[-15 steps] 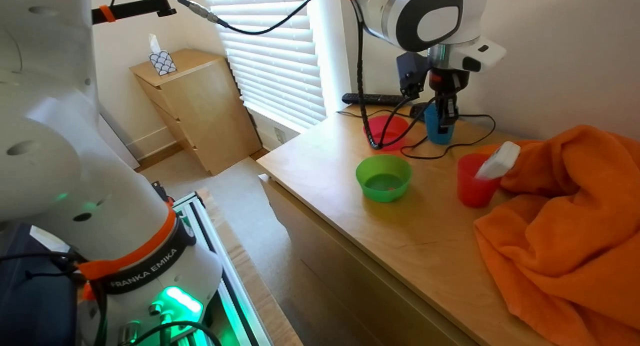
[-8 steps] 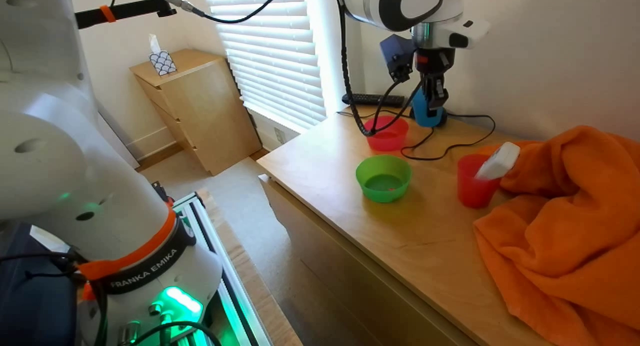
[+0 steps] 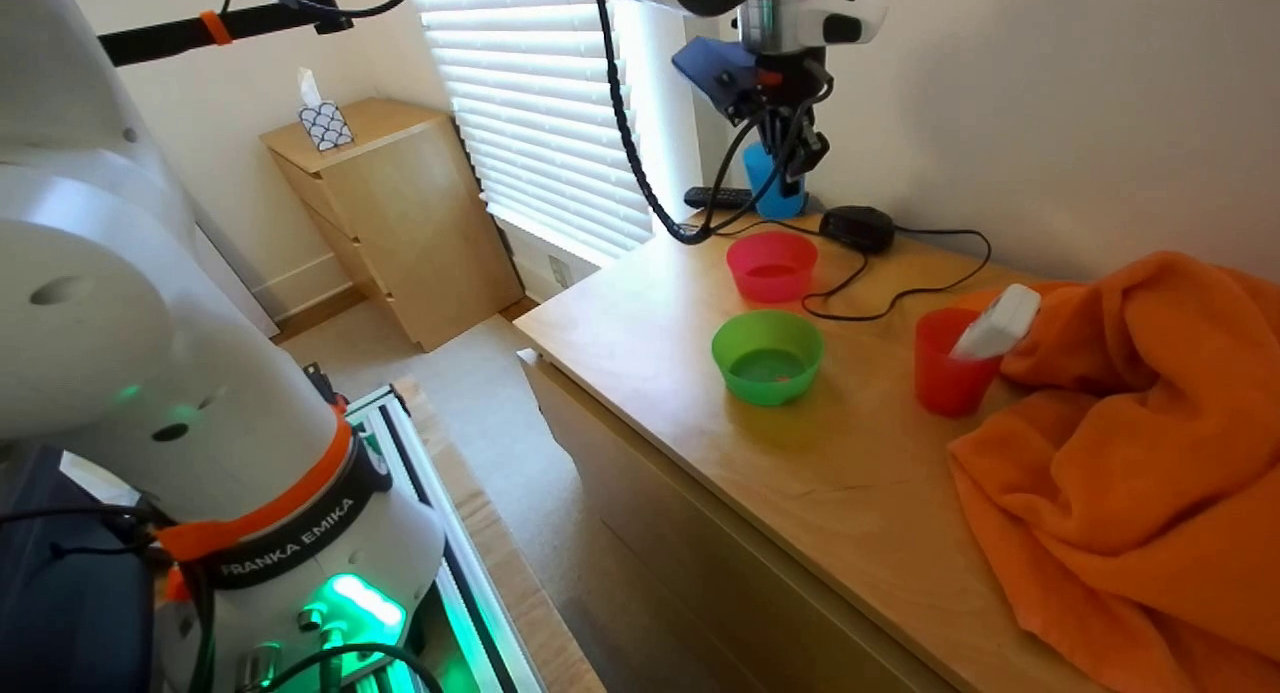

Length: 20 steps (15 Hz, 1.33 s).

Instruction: Pick up the blue cup and put it in the pink bowl

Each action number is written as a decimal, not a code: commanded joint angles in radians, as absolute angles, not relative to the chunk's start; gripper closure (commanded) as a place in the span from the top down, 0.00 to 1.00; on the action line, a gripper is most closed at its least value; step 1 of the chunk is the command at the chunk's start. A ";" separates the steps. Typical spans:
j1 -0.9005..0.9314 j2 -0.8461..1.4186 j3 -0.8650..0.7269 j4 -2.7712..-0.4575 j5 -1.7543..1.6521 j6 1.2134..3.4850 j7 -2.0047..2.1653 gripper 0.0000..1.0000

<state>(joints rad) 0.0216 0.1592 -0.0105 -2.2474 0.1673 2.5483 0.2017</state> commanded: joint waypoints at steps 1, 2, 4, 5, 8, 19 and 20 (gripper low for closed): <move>0.023 0.078 -0.013 -2.343 0.114 2.517 0.207 0.01; 0.019 0.066 -0.017 -2.362 0.104 2.522 0.213 0.01; 0.007 0.053 -0.027 -2.388 0.093 2.522 0.224 0.01; 0.000 0.052 -0.027 -2.393 0.106 2.515 0.204 0.01; -0.010 0.101 -0.025 -2.388 0.133 2.557 0.180 0.01; -0.012 0.297 0.004 -2.254 0.165 2.581 0.125 0.01; -0.011 0.311 0.011 -2.239 0.169 2.580 0.118 0.01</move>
<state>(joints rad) -0.0075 0.2609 -0.0083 -2.2830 0.1415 2.5695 0.1574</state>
